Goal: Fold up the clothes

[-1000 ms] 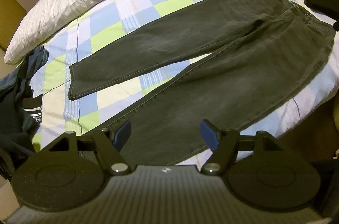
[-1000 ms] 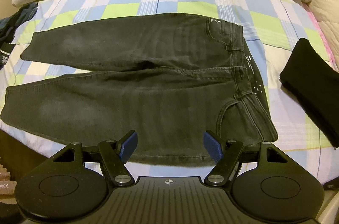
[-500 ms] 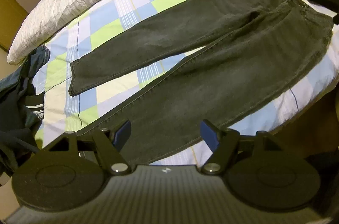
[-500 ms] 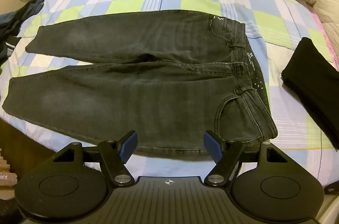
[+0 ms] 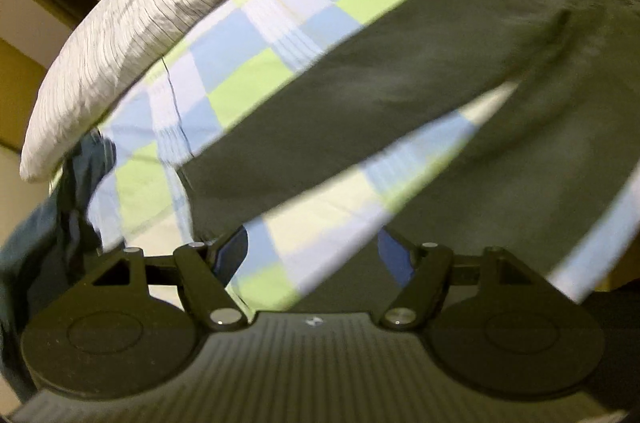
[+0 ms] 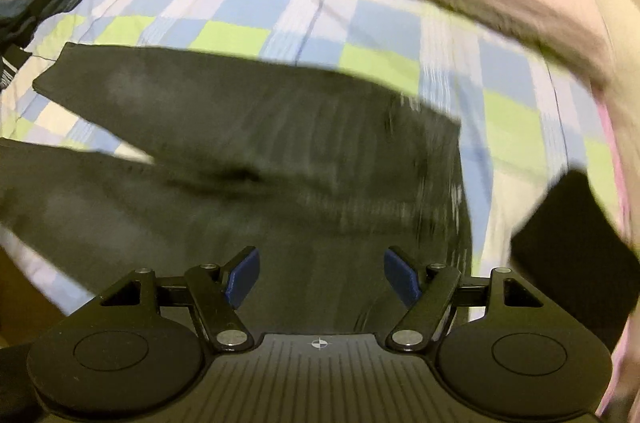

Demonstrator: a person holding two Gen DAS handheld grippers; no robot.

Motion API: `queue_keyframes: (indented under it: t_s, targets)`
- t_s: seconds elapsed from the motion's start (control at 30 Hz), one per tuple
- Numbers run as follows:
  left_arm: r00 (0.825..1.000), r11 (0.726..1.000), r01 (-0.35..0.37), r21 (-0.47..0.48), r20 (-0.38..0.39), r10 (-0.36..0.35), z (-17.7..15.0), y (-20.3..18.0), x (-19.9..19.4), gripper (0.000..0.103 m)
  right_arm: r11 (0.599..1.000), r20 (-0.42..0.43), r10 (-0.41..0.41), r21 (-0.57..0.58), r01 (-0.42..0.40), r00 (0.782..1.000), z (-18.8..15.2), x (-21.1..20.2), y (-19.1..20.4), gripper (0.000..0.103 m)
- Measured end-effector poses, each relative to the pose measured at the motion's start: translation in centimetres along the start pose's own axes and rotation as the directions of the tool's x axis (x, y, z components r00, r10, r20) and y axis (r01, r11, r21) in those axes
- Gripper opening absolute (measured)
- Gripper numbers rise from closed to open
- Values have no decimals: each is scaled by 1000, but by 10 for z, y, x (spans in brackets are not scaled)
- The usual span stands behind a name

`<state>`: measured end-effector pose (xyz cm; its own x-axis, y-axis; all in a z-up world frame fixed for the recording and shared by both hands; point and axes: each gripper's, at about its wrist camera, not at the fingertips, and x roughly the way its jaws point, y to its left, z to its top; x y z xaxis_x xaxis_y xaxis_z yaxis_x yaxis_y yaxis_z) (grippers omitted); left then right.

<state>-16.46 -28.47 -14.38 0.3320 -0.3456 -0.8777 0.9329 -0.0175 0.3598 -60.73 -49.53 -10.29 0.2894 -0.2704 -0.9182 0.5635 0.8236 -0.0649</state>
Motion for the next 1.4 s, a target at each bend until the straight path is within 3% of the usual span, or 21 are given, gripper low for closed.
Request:
queue_keyframes:
  t_s: [0.23,0.47,0.67,0.83,1.0,1.13,1.23,1.37,1.4]
  targets:
    - [999,989,52,138,-13,-51,51,89,118,69,987,-57,-52,-154,43,997,88,72,2,72]
    - [994,948,102,300,-63,-87,75,133,216,69,961,-120,-56,-274,21,991,140,141,0,72]
    - [983,879,180,441,-105,-149,84,141,275,67,924,-159,-59,-382,-6,986,164,186,-10,72]
    - [959,819,273,504,-212,-189,84,145,307,64,903,-182,-69,-430,-16,981,174,218,-31,72]
    - [935,817,332,471,-276,-221,92,149,322,66,869,-193,-90,-495,-18,977,187,244,-60,72]
    - [909,810,386,442,-331,-253,99,154,331,56,845,-215,-92,-533,-38,972,202,269,-83,72]
    - [890,801,419,428,-366,-270,103,154,331,42,833,-275,-48,-541,-114,960,211,290,-99,72]
    - [884,796,425,431,-387,-262,104,150,330,28,741,-382,-6,-622,-252,924,218,317,-110,72]
    - [885,797,422,432,-387,-258,103,149,330,27,745,-407,13,-605,-280,913,223,324,-114,72]
